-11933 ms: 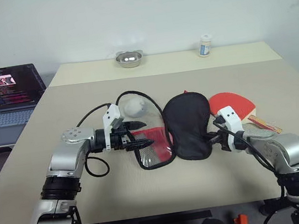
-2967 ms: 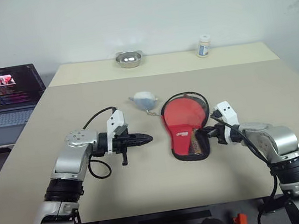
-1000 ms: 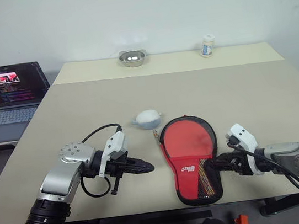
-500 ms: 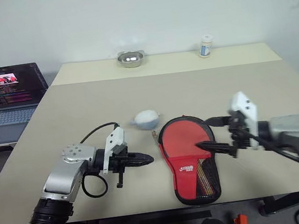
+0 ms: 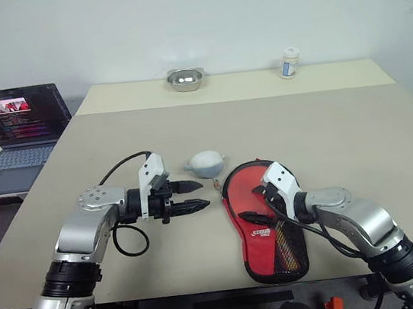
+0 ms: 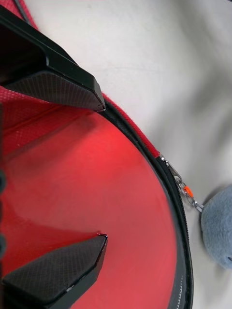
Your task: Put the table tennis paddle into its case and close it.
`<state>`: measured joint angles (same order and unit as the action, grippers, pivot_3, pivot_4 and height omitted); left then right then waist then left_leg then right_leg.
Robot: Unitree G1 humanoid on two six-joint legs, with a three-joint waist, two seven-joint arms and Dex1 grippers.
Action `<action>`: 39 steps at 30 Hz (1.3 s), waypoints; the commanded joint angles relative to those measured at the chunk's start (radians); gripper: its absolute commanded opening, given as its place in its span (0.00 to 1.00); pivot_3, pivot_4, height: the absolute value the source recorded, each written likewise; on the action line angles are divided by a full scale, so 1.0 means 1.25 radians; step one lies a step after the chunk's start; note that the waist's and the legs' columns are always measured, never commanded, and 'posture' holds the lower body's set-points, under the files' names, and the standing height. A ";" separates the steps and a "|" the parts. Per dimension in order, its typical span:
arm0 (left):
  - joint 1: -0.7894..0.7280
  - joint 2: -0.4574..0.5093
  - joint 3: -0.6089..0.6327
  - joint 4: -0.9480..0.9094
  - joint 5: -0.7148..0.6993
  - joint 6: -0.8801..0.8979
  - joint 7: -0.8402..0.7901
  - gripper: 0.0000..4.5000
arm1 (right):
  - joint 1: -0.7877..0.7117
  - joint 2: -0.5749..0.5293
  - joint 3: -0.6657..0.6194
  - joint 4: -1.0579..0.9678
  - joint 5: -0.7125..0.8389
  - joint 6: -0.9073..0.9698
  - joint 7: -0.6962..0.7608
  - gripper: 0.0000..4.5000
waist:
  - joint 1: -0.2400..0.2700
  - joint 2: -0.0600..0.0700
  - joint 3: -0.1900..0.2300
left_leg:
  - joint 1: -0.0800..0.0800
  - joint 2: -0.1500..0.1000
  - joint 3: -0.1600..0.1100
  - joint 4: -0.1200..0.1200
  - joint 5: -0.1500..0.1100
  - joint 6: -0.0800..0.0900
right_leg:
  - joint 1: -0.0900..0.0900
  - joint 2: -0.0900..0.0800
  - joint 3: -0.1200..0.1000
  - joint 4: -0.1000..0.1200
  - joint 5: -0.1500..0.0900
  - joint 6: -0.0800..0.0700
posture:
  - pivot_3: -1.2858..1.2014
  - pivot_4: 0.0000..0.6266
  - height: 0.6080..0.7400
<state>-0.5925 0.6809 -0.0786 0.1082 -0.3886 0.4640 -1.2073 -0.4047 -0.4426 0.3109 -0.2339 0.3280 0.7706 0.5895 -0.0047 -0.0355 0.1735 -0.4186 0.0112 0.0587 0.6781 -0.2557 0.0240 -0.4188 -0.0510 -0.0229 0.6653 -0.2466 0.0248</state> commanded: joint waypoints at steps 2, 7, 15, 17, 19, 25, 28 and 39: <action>-0.098 -0.028 0.017 0.105 0.052 -0.078 0.057 0.99 | 0.012 -0.003 0.003 -0.018 -0.014 0.005 0.008 1.00 | 0.002 0.000 0.000 | 0.001 0.000 0.000 0.000 0.000 0.000 | 0.001 0.000 0.000 0.000 0.000 0.000 | 0.52 0.24 1.00; -0.217 -0.074 -0.010 0.315 0.148 -0.219 0.107 0.99 | 0.021 0.007 0.008 -0.032 -0.023 0.014 0.002 1.00 | 0.002 0.000 0.000 | 0.002 0.000 0.000 0.000 0.000 0.000 | 0.002 0.000 -0.001 0.000 0.000 0.000 | 0.52 0.24 1.00; -0.341 -0.154 -0.047 0.634 0.242 -0.353 0.092 0.99 | 0.023 0.023 0.010 -0.041 -0.037 0.025 -0.007 1.00 | 0.001 0.000 0.000 | 0.001 0.000 0.000 0.000 0.000 0.000 | 0.002 0.004 -0.001 -0.001 0.000 0.000 | 0.52 0.24 1.00; -0.363 -0.175 -0.054 0.701 0.264 -0.371 0.096 0.99 | 0.021 0.028 0.010 -0.045 -0.040 0.029 -0.010 1.00 | 0.001 0.000 0.000 | 0.001 0.000 0.000 0.000 0.000 0.000 | 0.002 0.004 -0.001 -0.001 0.000 0.000 | 0.52 0.24 1.00; -0.388 -0.201 -0.062 0.780 0.294 -0.385 0.123 0.99 | 0.019 0.032 0.006 -0.053 -0.040 0.035 -0.015 1.00 | 0.002 0.000 0.000 | 0.001 0.000 0.000 0.000 0.000 0.000 | 0.002 0.004 -0.001 -0.001 0.000 0.000 | 0.52 0.24 1.00; -0.425 -0.244 -0.055 0.892 0.341 -0.424 0.168 0.99 | 0.015 0.033 0.000 -0.067 -0.042 0.047 -0.025 1.00 | 0.001 0.000 0.000 | 0.001 0.000 0.000 0.000 0.000 0.000 | 0.002 0.004 -0.001 -0.001 0.000 0.000 | 0.52 0.24 1.00; -0.427 -0.250 -0.050 0.909 0.352 -0.431 0.168 0.95 | 0.014 0.036 -0.003 -0.072 -0.043 0.050 -0.032 1.00 | 0.001 0.000 0.000 | 0.001 0.000 0.000 0.000 0.000 0.000 | 0.002 0.004 -0.001 0.000 0.000 0.000 | 0.52 0.24 1.00; -0.411 -0.258 -0.028 0.908 0.357 -0.432 0.139 0.21 | -0.020 0.061 -0.016 -0.029 -0.067 0.051 -0.070 1.00 | 0.001 0.000 0.000 | 0.001 0.000 0.000 0.000 0.000 0.000 | 0.002 0.004 -0.001 0.000 0.000 0.000 | 0.52 0.24 1.00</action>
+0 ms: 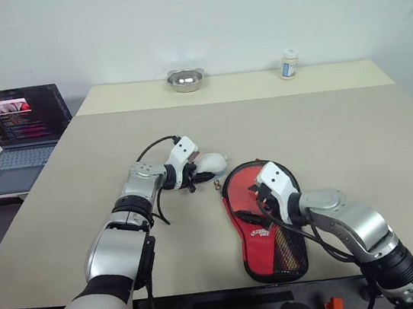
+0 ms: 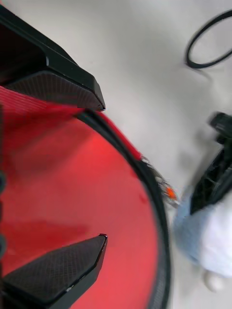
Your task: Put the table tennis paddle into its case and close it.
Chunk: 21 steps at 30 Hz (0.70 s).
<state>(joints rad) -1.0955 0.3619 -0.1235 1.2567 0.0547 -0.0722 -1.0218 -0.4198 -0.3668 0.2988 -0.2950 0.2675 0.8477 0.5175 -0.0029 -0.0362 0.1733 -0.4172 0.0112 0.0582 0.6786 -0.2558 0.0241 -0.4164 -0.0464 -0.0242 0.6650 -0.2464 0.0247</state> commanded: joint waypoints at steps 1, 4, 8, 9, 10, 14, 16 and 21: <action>-0.007 -0.004 0.010 -0.014 0.002 -0.002 -0.015 0.16 | -0.004 -0.002 -0.005 0.043 -0.030 -0.007 -0.020 1.00 | 0.000 0.000 0.000 | 0.000 0.000 0.000 0.000 0.000 0.000 | 0.000 0.000 0.000 0.000 0.000 0.000 | 0.52 0.24 1.00; -0.005 -0.007 0.014 -0.020 0.003 0.003 -0.024 0.08 | 0.014 -0.017 0.005 0.073 -0.043 -0.001 -0.012 1.00 | 0.000 0.000 0.000 | 0.000 0.000 0.000 0.000 0.000 0.000 | 0.000 0.000 0.000 0.000 0.000 0.000 | 0.52 0.24 1.00; -0.010 -0.015 0.011 -0.027 0.009 0.019 -0.017 0.08 | 0.044 -0.036 0.025 0.078 -0.050 0.009 0.010 1.00 | 0.000 -0.001 -0.001 | 0.001 0.000 -0.001 0.000 0.000 0.000 | 0.001 0.000 -0.001 0.000 0.000 0.000 | 0.52 0.24 1.00; -0.014 -0.019 0.010 -0.028 0.013 0.024 -0.004 0.08 | 0.049 -0.039 0.028 0.083 -0.055 0.006 0.011 1.00 | 0.000 -0.002 -0.002 | 0.001 0.000 -0.001 0.000 0.000 0.000 | 0.001 0.000 -0.001 0.000 0.000 0.000 | 0.52 0.24 1.00; -0.019 -0.022 0.010 -0.027 0.016 0.030 0.009 0.08 | 0.052 -0.041 0.031 0.088 -0.061 0.003 0.011 1.00 | 0.000 -0.003 -0.002 | 0.001 0.000 -0.001 0.000 0.000 0.000 | 0.001 0.000 -0.001 0.000 0.000 0.000 | 0.52 0.24 1.00; -0.046 -0.043 0.010 -0.017 0.024 0.061 0.057 0.07 | 0.058 -0.036 0.037 0.088 -0.064 0.007 0.011 1.00 | 0.003 -0.003 -0.003 | 0.002 -0.001 -0.003 0.001 0.000 0.000 | 0.004 -0.001 -0.003 -0.001 0.000 0.000 | 0.52 0.24 1.00; -0.064 -0.060 0.008 -0.005 0.036 0.073 0.098 0.07 | 0.060 -0.034 0.044 0.088 -0.066 0.012 0.016 1.00 | 0.004 -0.004 -0.003 | 0.002 -0.001 -0.004 0.001 0.000 0.000 | 0.005 -0.001 -0.007 -0.001 0.000 0.000 | 0.52 0.24 1.00; -0.112 -0.100 0.014 0.031 0.062 0.097 0.219 0.07 | 0.063 -0.037 0.067 0.084 -0.066 0.023 0.036 1.00 | 0.002 -0.004 -0.004 | 0.002 -0.001 -0.007 0.002 0.000 0.000 | 0.006 -0.004 -0.009 -0.001 0.000 0.000 | 0.52 0.24 1.00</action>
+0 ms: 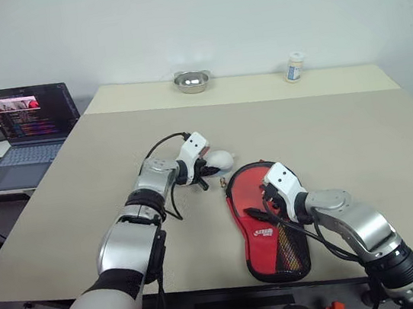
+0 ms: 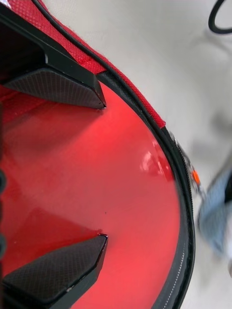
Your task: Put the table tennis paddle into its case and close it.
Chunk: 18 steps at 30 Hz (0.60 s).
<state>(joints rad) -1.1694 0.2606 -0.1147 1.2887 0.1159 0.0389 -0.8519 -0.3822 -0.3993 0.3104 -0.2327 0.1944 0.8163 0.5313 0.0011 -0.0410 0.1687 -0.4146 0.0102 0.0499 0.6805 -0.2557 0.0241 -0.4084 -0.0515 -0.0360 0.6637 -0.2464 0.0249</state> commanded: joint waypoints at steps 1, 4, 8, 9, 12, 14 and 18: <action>-0.062 -0.027 0.004 0.012 0.022 0.009 0.113 0.07 | 0.034 -0.010 0.061 0.033 -0.008 0.051 0.028 1.00 | -0.001 0.000 0.000 | 0.000 0.000 0.000 0.000 0.000 0.000 | 0.000 0.000 0.000 0.000 0.000 0.000 | 0.52 0.24 1.00; -0.085 -0.055 -0.019 0.032 0.065 0.008 0.193 0.07 | 0.038 -0.011 0.073 0.037 -0.012 0.057 0.038 1.00 | -0.002 0.000 0.000 | 0.000 0.000 -0.001 0.000 0.000 0.000 | 0.000 0.000 -0.001 0.000 0.000 0.000 | 0.52 0.24 1.00; -0.119 -0.075 -0.052 0.048 0.123 -0.019 0.283 0.07 | 0.045 -0.014 0.084 0.043 -0.015 0.067 0.046 1.00 | -0.003 0.000 0.000 | 0.000 0.000 0.000 0.000 0.000 0.000 | 0.000 0.000 -0.001 0.000 0.000 0.000 | 0.52 0.24 1.00; -0.133 -0.083 -0.059 0.051 0.137 -0.028 0.307 0.07 | 0.048 -0.017 0.088 0.043 -0.017 0.069 0.049 1.00 | -0.003 0.000 0.000 | 0.000 0.000 0.000 0.000 0.000 0.000 | 0.000 0.000 -0.001 0.000 0.000 0.000 | 0.52 0.24 1.00; -0.170 -0.110 -0.069 0.058 0.165 -0.053 0.364 0.07 | 0.057 -0.021 0.095 0.041 -0.016 0.079 0.057 1.00 | -0.002 0.000 -0.001 | 0.000 0.000 -0.001 0.000 0.000 0.000 | 0.000 0.000 -0.001 0.000 0.000 0.000 | 0.52 0.24 1.00; -0.187 -0.126 -0.065 0.062 0.175 -0.065 0.386 0.07 | 0.061 -0.023 0.097 0.038 -0.014 0.084 0.059 1.00 | -0.002 0.000 -0.001 | 0.000 0.000 -0.001 0.000 0.000 0.000 | 0.000 -0.001 -0.001 0.000 0.000 0.000 | 0.52 0.24 1.00; -0.220 -0.179 -0.083 0.066 0.211 -0.098 0.416 0.07 | 0.079 -0.025 0.102 0.044 -0.012 0.093 0.060 1.00 | -0.002 0.000 -0.001 | 0.000 0.000 -0.001 0.000 0.000 0.000 | 0.000 -0.001 -0.001 0.000 0.000 0.000 | 0.52 0.24 1.00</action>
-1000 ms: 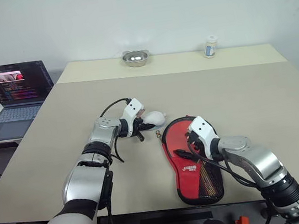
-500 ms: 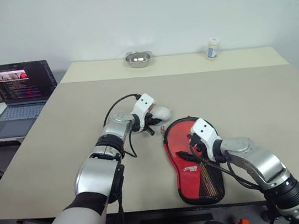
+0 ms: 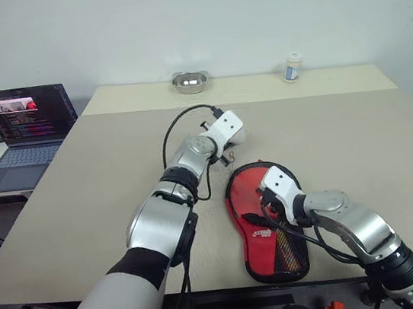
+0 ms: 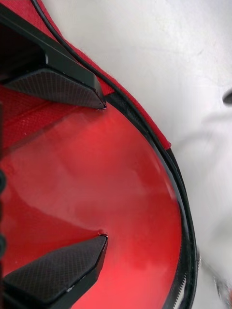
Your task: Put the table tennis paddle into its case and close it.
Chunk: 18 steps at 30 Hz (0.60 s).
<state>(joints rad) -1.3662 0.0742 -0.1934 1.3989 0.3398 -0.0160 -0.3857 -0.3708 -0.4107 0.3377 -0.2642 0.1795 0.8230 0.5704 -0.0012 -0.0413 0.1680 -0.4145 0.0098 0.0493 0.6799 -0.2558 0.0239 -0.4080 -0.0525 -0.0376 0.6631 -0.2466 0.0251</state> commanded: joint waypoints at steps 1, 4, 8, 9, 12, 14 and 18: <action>-0.072 -0.060 -0.040 -0.022 0.053 -0.078 0.044 0.07 | 0.077 -0.018 0.085 0.075 -0.002 0.089 0.030 1.00 | 0.000 0.000 0.000 | 0.000 0.000 0.000 0.000 0.000 0.000 | 0.000 0.000 0.000 0.000 0.000 0.000 | 0.52 0.24 1.00; -0.087 -0.139 -0.078 -0.022 0.088 -0.136 0.031 0.07 | 0.093 -0.023 0.093 0.074 -0.003 0.092 0.029 1.00 | 0.005 0.000 -0.003 | 0.000 0.000 0.000 0.000 0.000 0.000 | 0.001 0.000 -0.001 -0.001 0.000 0.000 | 0.52 0.24 1.00; -0.092 -0.197 -0.081 -0.021 0.093 -0.168 0.011 0.07 | 0.102 -0.018 0.098 0.061 -0.001 0.099 0.022 1.00 | 0.004 0.004 -0.010 | 0.000 -0.001 0.000 0.000 0.000 0.000 | 0.001 0.000 -0.001 -0.003 0.000 0.000 | 0.52 0.24 1.00; -0.093 -0.212 -0.089 -0.021 0.099 -0.177 0.008 0.07 | 0.105 -0.016 0.099 0.058 -0.001 0.101 0.020 1.00 | 0.001 0.007 -0.011 | 0.000 -0.001 0.000 -0.001 0.000 0.000 | 0.001 0.000 0.000 -0.003 0.000 0.001 | 0.52 0.24 1.00; -0.094 -0.248 -0.095 -0.023 0.101 -0.192 -0.009 0.07 | 0.110 -0.008 0.103 0.050 -0.003 0.107 0.013 1.00 | 0.001 0.011 -0.014 | 0.001 0.000 0.000 -0.002 0.000 0.000 | 0.002 0.000 0.000 -0.002 -0.003 0.004 | 0.52 0.24 1.00; -0.090 -0.273 -0.085 -0.025 0.086 -0.199 -0.041 0.07 | 0.112 -0.005 0.101 0.048 -0.003 0.109 0.009 1.00 | 0.001 0.011 -0.014 | 0.001 0.000 -0.001 -0.002 0.000 0.000 | 0.002 0.000 -0.001 -0.002 -0.003 0.004 | 0.52 0.24 1.00; -0.077 -0.306 -0.073 -0.031 0.063 -0.209 -0.109 0.07 | 0.112 -0.004 0.095 0.051 -0.005 0.109 0.006 1.00 | 0.001 0.011 -0.015 | 0.001 -0.001 0.000 -0.001 0.000 0.000 | 0.002 0.000 -0.001 -0.003 -0.003 0.004 | 0.52 0.24 1.00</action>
<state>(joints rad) -1.4197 -0.1714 -0.3080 1.4127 0.4547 -0.2330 -0.4974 -0.3174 -0.4103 0.3518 -0.3099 0.1764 0.8352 0.5617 0.0004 -0.0277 0.1496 -0.4127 0.0089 0.0486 0.6781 -0.2560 0.0241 -0.4053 -0.0521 -0.0382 0.6599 -0.2501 0.0307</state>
